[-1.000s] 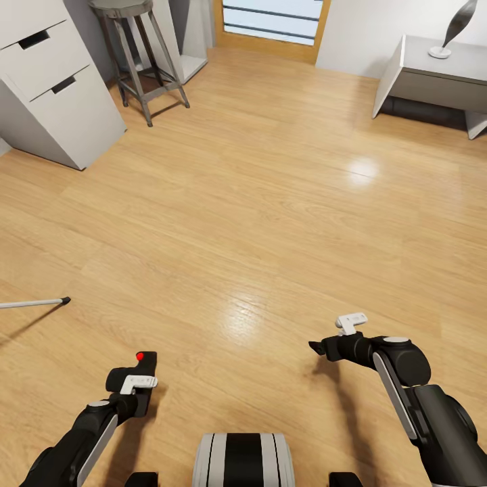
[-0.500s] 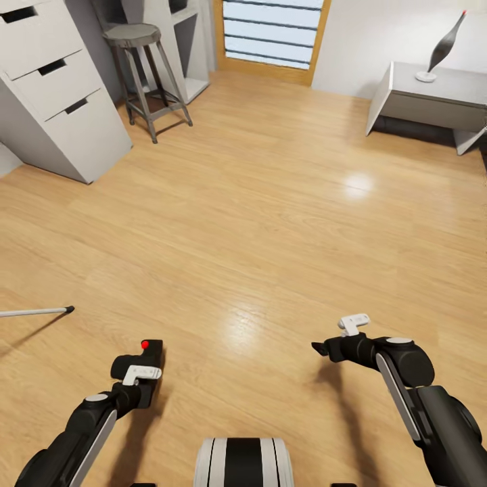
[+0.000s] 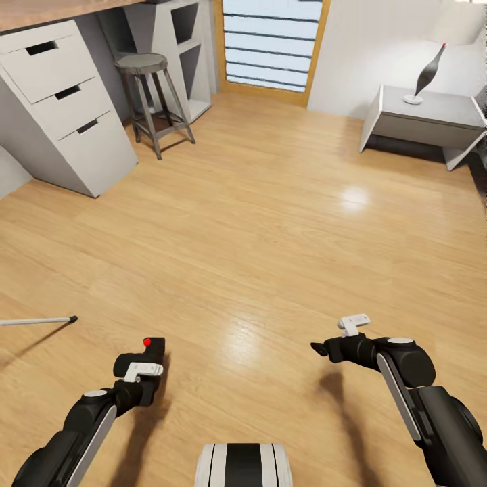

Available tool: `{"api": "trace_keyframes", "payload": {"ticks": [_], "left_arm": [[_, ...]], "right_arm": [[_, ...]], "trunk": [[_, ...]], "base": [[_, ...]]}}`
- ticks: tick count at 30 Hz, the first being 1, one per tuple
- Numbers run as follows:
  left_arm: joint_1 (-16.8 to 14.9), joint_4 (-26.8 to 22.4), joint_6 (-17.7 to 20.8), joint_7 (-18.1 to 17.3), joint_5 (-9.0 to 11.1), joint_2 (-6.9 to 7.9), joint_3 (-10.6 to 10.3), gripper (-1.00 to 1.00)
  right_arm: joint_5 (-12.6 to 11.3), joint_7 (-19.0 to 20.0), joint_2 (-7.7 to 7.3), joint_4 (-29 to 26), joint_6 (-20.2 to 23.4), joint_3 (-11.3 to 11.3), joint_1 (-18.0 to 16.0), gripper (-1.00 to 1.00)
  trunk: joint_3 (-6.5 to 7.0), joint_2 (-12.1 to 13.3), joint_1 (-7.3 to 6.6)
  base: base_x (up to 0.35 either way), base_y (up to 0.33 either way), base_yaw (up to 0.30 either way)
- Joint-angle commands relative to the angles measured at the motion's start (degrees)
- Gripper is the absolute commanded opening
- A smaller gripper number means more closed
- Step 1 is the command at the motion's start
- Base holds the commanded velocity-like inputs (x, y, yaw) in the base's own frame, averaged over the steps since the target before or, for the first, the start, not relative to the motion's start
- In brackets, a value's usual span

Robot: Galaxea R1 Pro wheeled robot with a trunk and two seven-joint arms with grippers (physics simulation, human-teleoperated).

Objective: Attach the digital camera to the camera tripod in the bedroom.

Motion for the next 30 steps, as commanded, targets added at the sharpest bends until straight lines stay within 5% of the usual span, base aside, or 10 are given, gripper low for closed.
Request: {"api": "trace_keyframes", "payload": {"ticks": [1, 6, 7, 8, 10, 16, 23, 30], "left_arm": [[0.13, -0.84, 1.14, -0.02, 1.13, 0.03, 0.02, -1.0], [1.58, -5.5, 4.6, 0.41, 7.79, 0.0, 1.13, -1.0], [1.58, -5.5, 4.6, 0.41, 7.79, 0.0, 1.13, -1.0], [3.17, -8.17, 5.56, 0.52, 12.22, -0.23, 1.98, -1.0], [4.17, -9.31, 5.9, 0.56, 15.22, -0.53, 2.33, -1.0], [5.42, -10.54, 6.29, 0.6, 21.17, -1.06, 2.65, -1.0], [5.92, -10.96, 6.47, 0.21, 25.24, -1.38, 2.56, -1.0], [6.05, -10.93, 6.48, -0.64, 27.75, -1.4, 2.49, -1.0]], "right_arm": [[-0.06, 0.58, -0.01, -0.05, 0.26, -0.05, 0.01, 1.0], [-0.06, 5.15, -0.07, -0.05, -3.97, -2.61, 0.17, 1.0], [-0.06, 5.15, -0.07, -0.05, -3.97, -2.61, 0.17, 1.0], [-0.06, 10.46, -0.17, -0.05, -5.67, -5.81, 0.2, 1.0], [-0.06, 14.85, -0.27, -0.05, -6.42, -8.11, 0.18, 1.0], [-0.06, 25.34, -0.53, -0.05, -7.42, -13.63, 0.09, 1.0], [-0.05, 31.11, -0.57, -0.05, -7.83, -16.37, -0.09, 1.0], [-0.03, 32.5, -0.57, -0.05, -7.81, -17.07, -0.28, 1.0]], "trunk": [[0.19, 0.0, -0.03], [1.3, 0.07, -0.16], [1.52, 0.08, -0.19], [1.74, 0.09, -0.21], [2.19, 0.12, -0.26], [3.51, 0.2, -0.42], [5.07, 0.29, -0.6], [6.62, 0.39, -0.78]], "base": [[0.0, 0.0, 0.0], [0.0, 0.0, 0.0], [0.0, 0.0, 0.0], [0.0, 0.0, 0.0], [0.0, 0.0, 0.0], [0.0, 0.0, 0.0], [0.0, 0.0, 0.0], [0.0, 0.0, 0.0]]}}
